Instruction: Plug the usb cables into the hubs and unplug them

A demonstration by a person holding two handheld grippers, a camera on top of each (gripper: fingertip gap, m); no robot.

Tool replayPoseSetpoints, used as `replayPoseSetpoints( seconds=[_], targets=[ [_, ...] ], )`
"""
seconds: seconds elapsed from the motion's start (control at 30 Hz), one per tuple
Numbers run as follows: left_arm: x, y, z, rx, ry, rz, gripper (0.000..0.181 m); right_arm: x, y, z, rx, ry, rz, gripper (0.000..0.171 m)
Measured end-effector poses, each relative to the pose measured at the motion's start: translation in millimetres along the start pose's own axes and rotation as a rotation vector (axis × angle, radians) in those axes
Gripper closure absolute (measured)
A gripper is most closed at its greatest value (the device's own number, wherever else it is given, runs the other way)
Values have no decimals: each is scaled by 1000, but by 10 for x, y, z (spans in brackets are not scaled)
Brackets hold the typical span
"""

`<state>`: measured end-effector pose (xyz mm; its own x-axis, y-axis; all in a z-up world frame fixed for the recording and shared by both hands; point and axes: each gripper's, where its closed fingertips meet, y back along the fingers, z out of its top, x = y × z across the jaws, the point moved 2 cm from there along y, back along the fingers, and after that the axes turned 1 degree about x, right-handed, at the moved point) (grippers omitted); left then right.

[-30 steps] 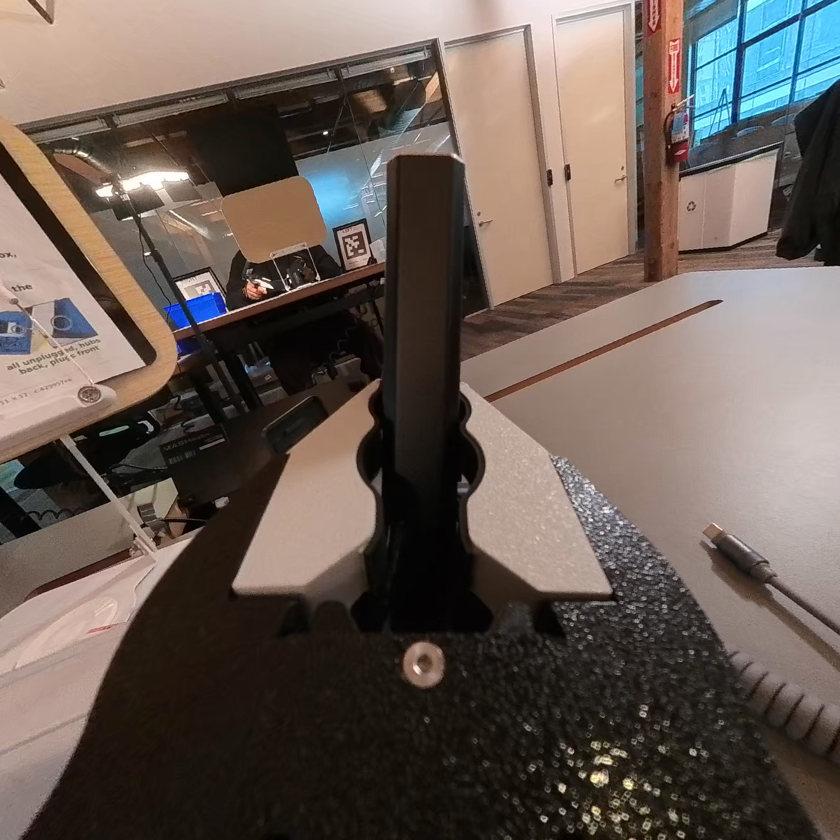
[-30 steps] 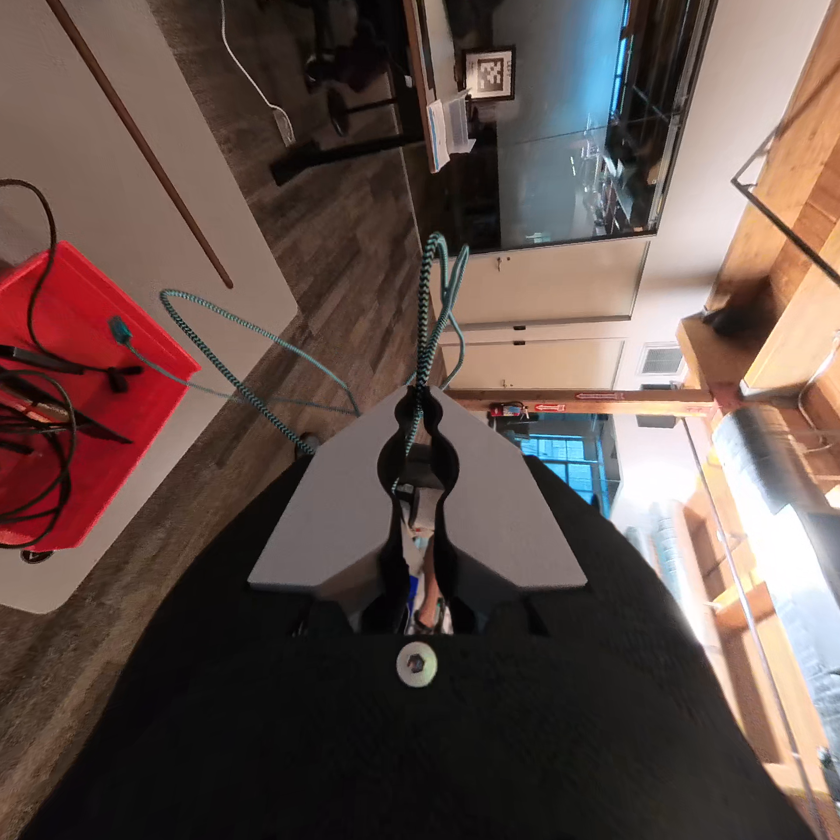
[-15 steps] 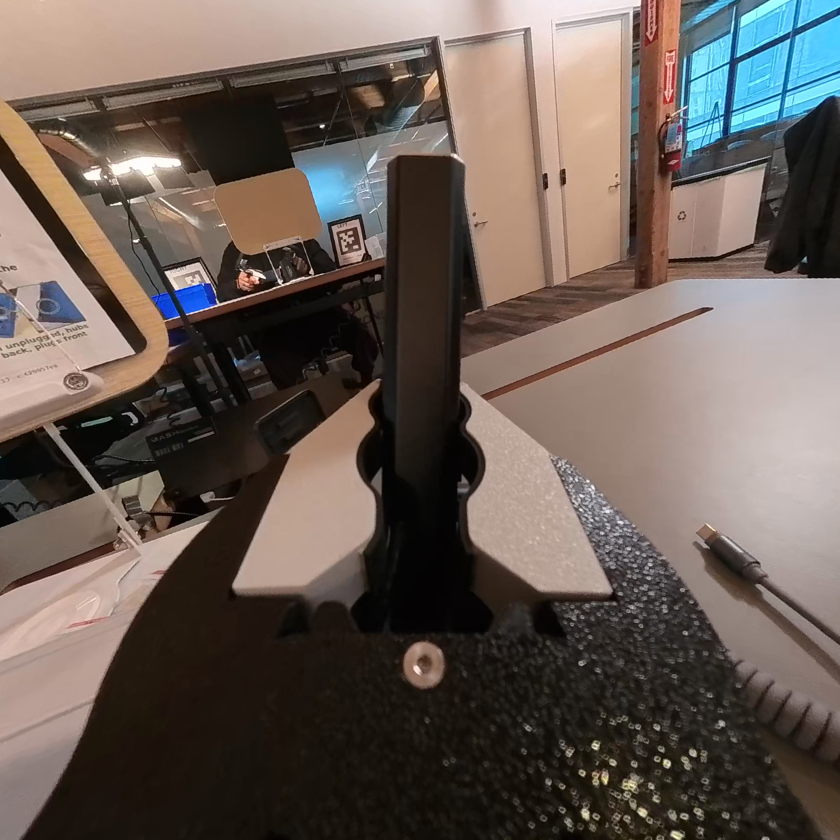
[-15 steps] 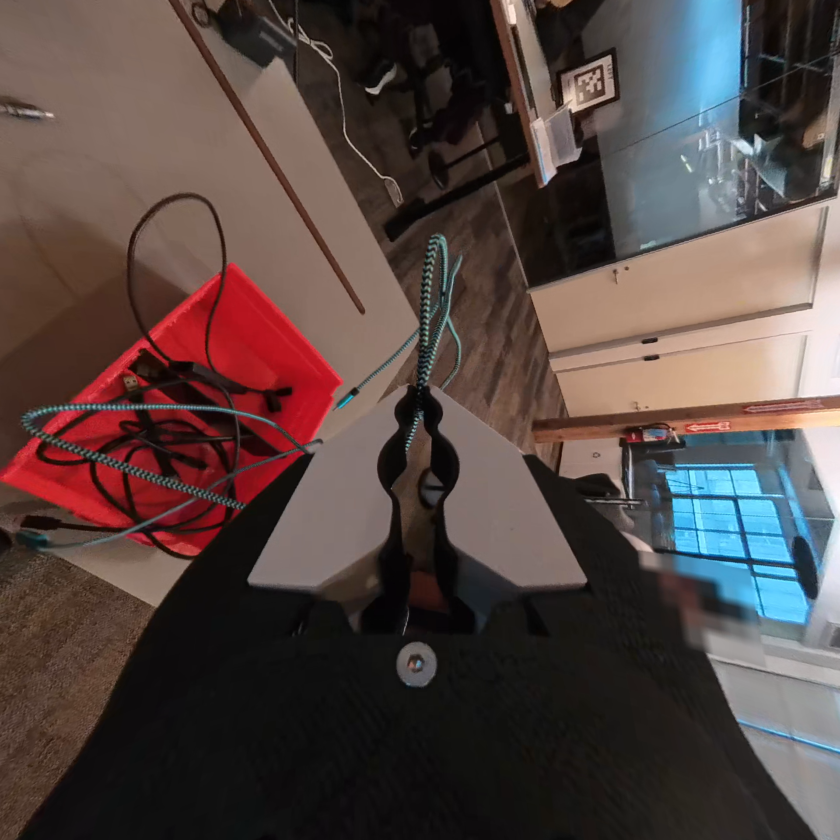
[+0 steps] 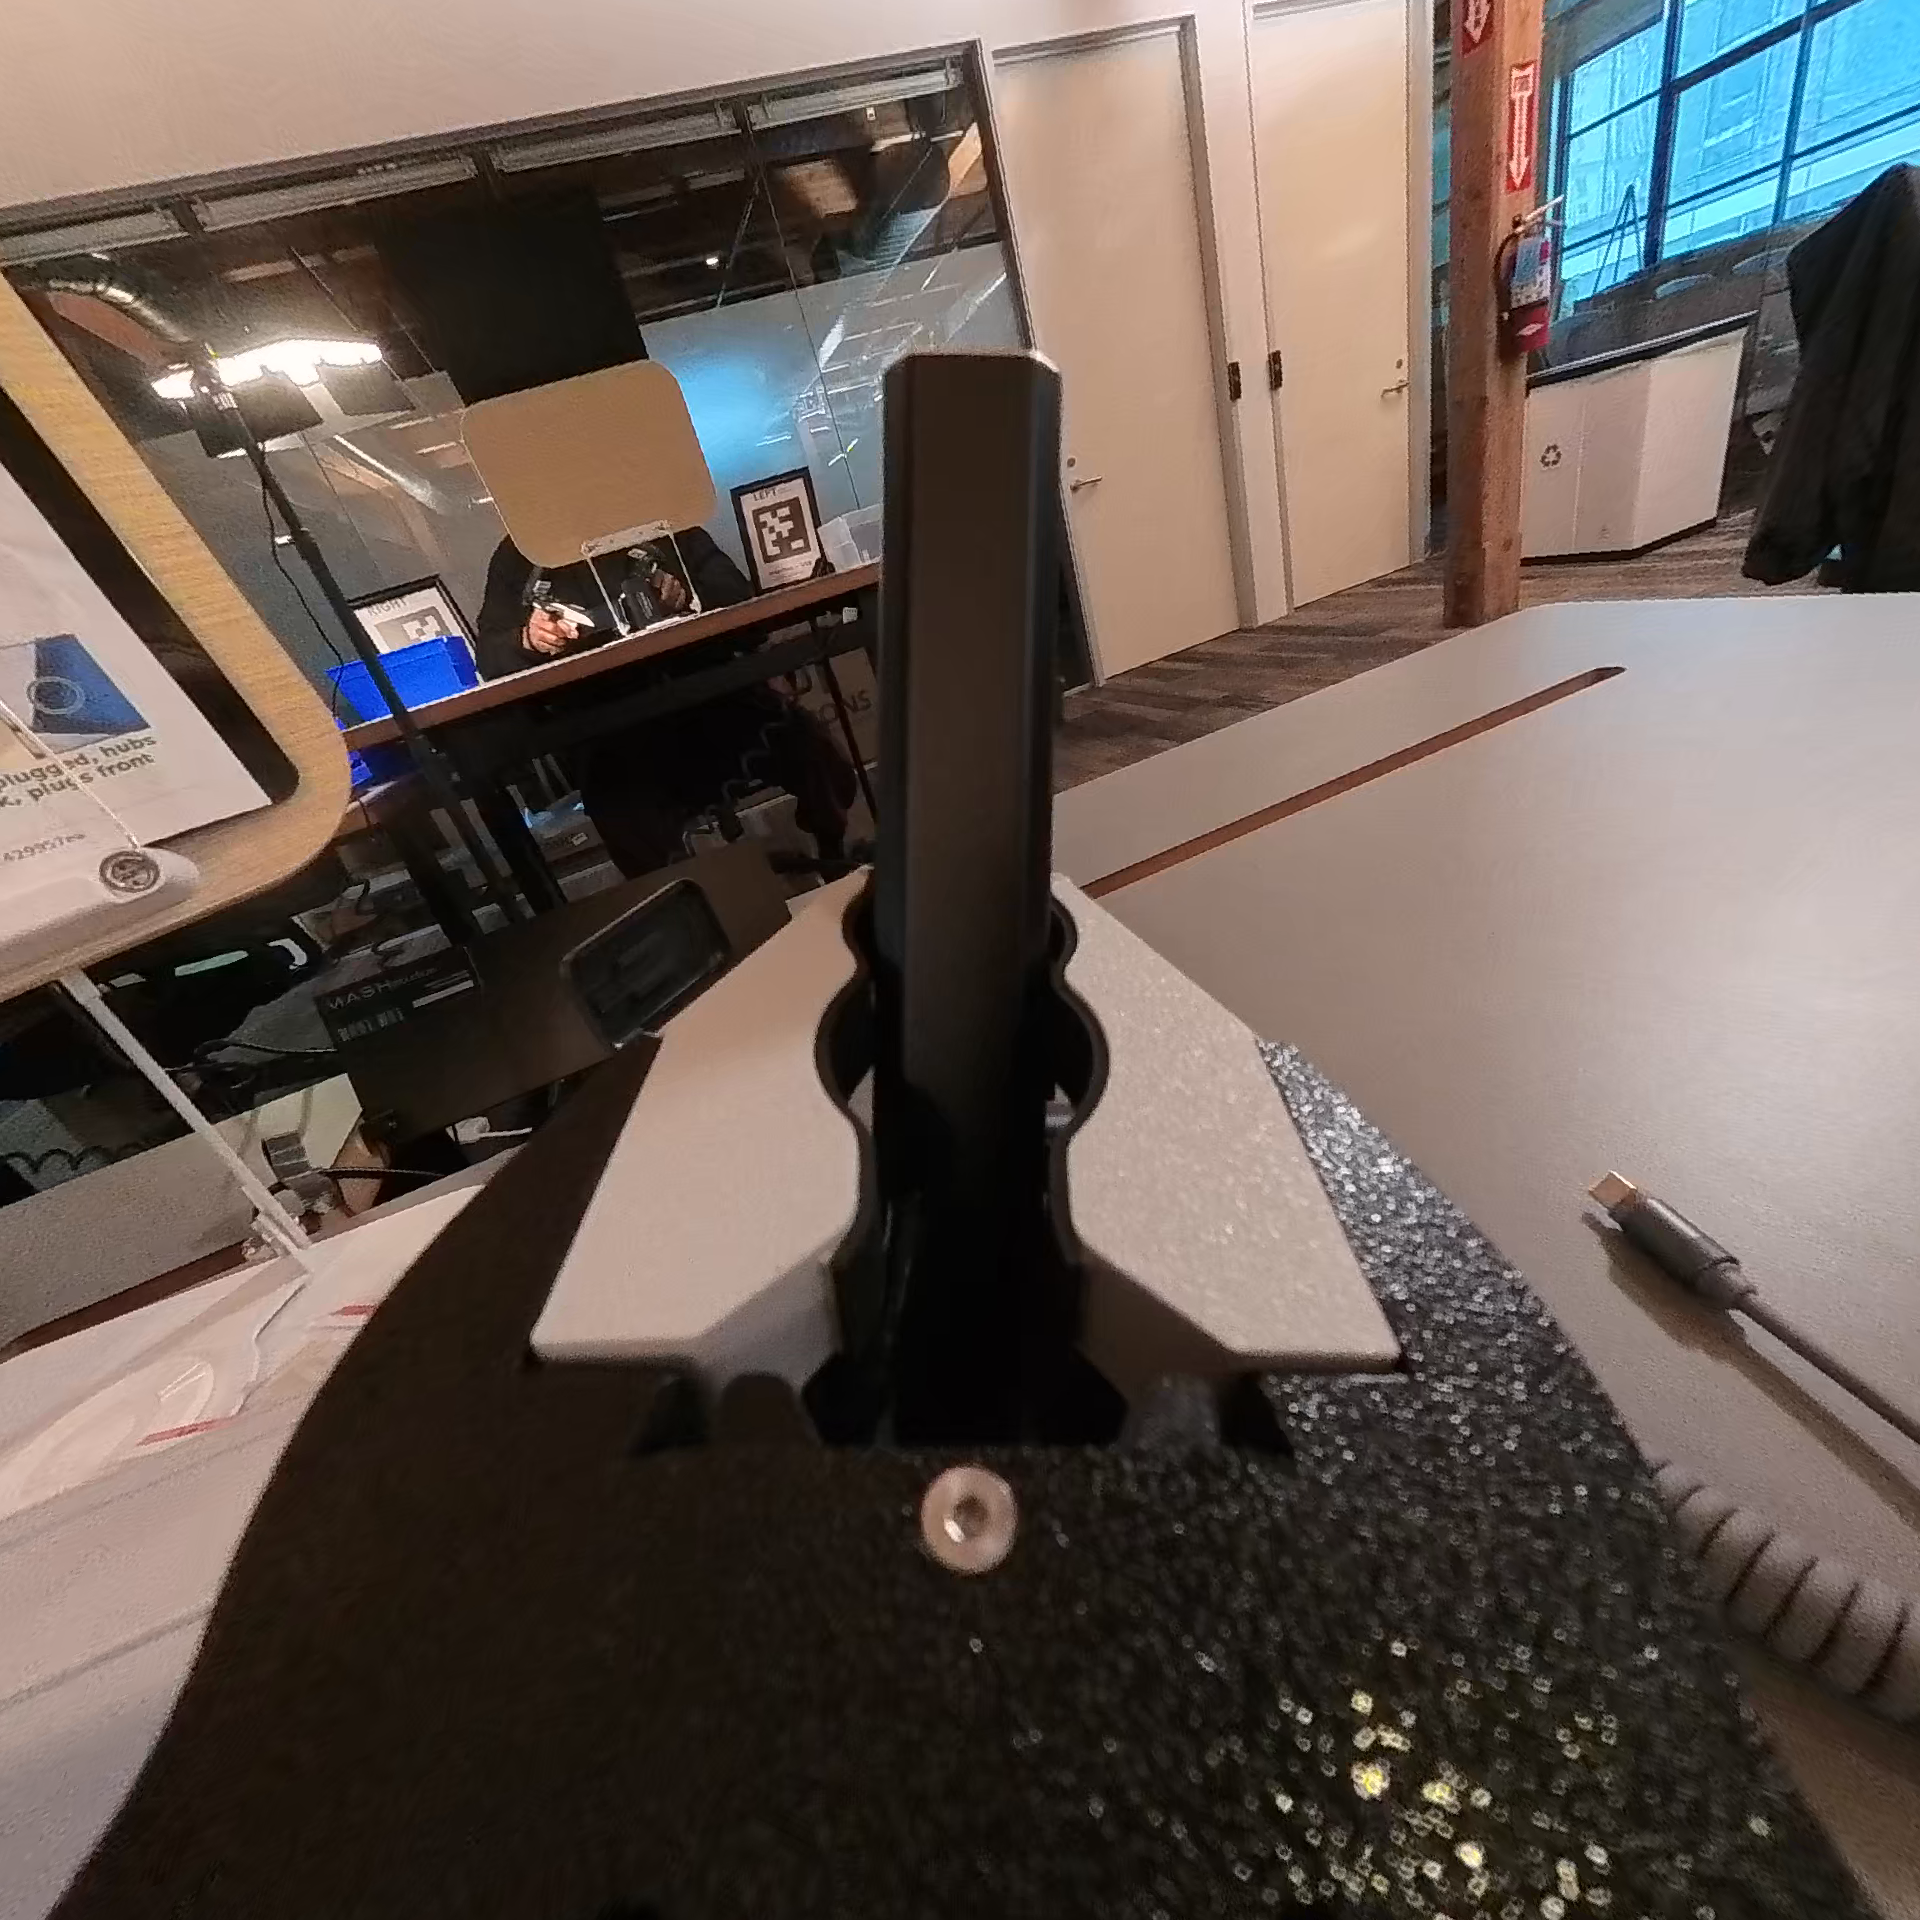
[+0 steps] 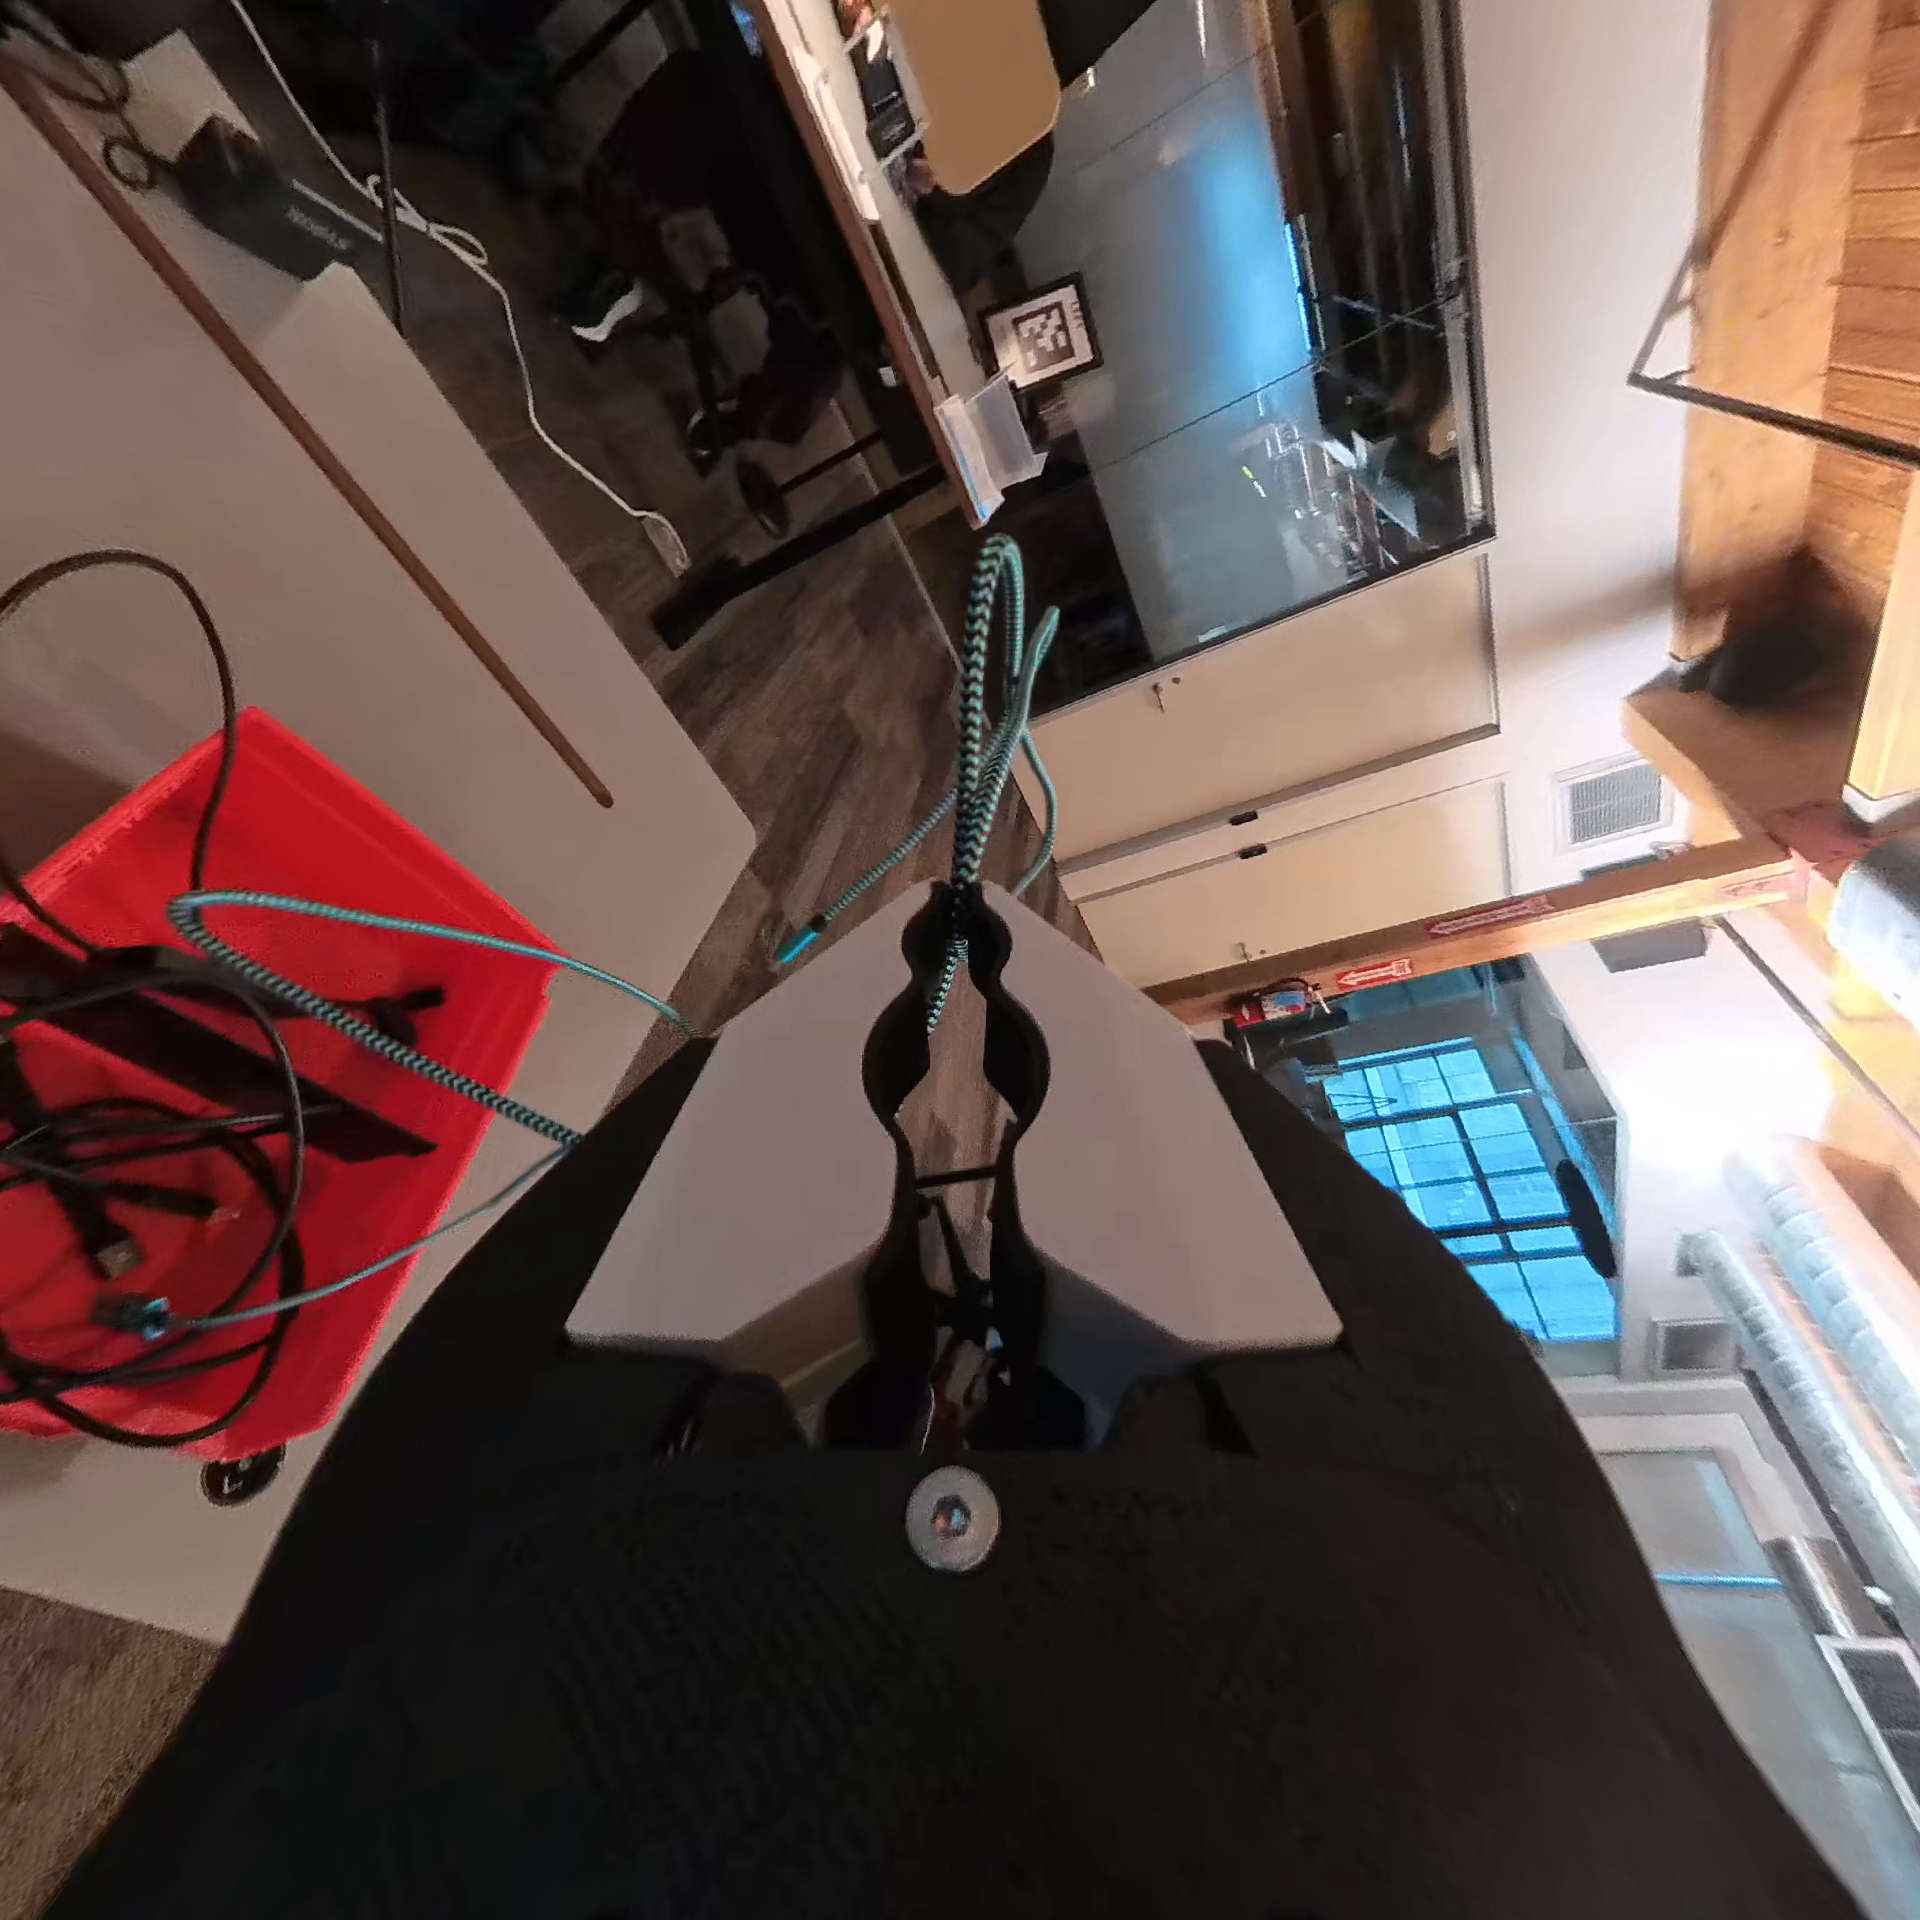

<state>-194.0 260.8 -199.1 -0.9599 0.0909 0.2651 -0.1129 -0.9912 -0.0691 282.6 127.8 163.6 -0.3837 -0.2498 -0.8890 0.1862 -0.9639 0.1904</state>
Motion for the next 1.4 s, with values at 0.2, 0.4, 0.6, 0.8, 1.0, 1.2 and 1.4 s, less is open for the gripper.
replayPoseSetpoints(
  seconds=[0.2, 0.4, 0.6, 0.8, 1.0, 1.2, 1.4],
  targets=[
    [-8, 2, 5, -2, 6, -6, 155, 290, -115, -160, -28, -26, 37, 170],
    [-2, 5, 0, -2, 22, -9, 155, 1217, -242, -571, 28, -5, 336, 170],
    [-14, 1, -6, 1, 21, -14, 155, 2028, -153, -954, 195, -148, 885, 170],
    [-45, -14, -19, 10, 13, -28, 155, 2382, -575, -1326, 365, -69, 882, 170],
    [-137, -33, -17, 13, -7, -59, 155, 2901, -958, -1621, 450, 62, 878, 170],
    [-227, -44, -18, 18, -28, -87, 155, 3464, -1125, -1664, 434, 85, 984, 170],
    [-254, -45, -17, 18, -27, -100, 155, 3894, -1192, -1819, 491, 149, 1046, 169]
  ],
)
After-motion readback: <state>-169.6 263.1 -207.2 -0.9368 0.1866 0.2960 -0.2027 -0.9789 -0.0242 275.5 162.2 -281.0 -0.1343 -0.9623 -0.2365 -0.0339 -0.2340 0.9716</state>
